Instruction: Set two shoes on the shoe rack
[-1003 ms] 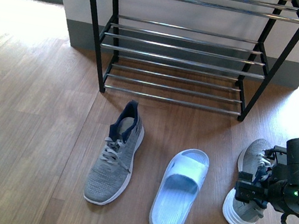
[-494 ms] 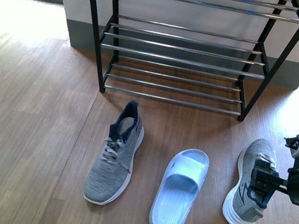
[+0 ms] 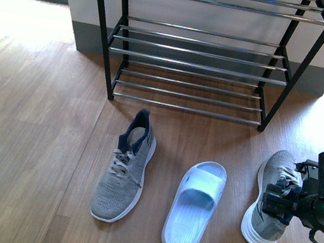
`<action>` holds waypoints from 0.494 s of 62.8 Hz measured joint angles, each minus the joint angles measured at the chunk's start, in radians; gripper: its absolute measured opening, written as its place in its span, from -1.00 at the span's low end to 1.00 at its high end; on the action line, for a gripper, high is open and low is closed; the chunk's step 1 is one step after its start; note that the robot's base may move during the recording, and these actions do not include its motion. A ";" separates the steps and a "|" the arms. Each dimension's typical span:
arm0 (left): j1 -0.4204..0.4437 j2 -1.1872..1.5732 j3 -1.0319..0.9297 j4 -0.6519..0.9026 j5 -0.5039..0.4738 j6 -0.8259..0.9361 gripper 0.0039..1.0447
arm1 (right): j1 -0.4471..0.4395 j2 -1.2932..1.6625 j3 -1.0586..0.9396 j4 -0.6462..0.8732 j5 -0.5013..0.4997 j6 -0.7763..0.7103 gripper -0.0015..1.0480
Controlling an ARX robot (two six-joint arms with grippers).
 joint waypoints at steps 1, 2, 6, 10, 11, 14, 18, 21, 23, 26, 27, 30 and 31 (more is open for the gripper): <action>0.000 0.000 0.000 0.000 0.000 0.000 0.83 | 0.002 0.002 0.001 0.002 -0.001 0.002 0.79; 0.000 0.000 0.000 0.000 0.000 0.000 0.83 | 0.006 0.003 0.004 0.003 -0.005 0.003 0.73; 0.000 0.000 0.000 0.000 0.000 0.000 0.83 | 0.021 0.006 0.010 0.003 -0.012 0.005 0.55; 0.000 0.000 0.000 0.000 0.000 0.000 0.83 | 0.034 0.007 0.015 0.003 -0.020 0.008 0.35; 0.000 0.000 0.000 0.000 0.000 0.000 0.83 | 0.037 0.008 0.017 0.003 -0.021 0.008 0.29; 0.000 0.000 0.000 0.000 0.000 0.000 0.83 | 0.044 0.008 0.018 0.003 -0.022 0.010 0.14; 0.000 0.000 0.000 0.000 0.000 0.000 0.83 | 0.047 0.008 0.018 0.003 -0.019 0.013 -0.03; 0.000 0.000 0.000 0.000 0.000 0.000 0.83 | 0.046 0.008 0.018 0.003 -0.019 0.015 -0.17; 0.000 0.000 0.000 0.000 0.000 0.000 0.83 | 0.045 0.010 0.018 0.003 -0.019 0.015 -0.26; 0.000 0.000 0.000 0.000 0.000 0.000 0.83 | 0.045 0.011 0.018 0.003 -0.015 0.015 -0.40; 0.000 0.000 0.000 0.000 0.000 0.000 0.83 | 0.045 0.011 0.018 0.003 -0.014 0.015 -0.43; 0.000 0.000 0.000 0.000 0.000 0.000 0.83 | 0.045 0.011 0.017 0.004 -0.015 0.015 -0.61; 0.000 0.000 0.000 0.000 0.000 0.000 0.83 | 0.045 0.011 0.017 0.004 -0.015 0.015 -0.63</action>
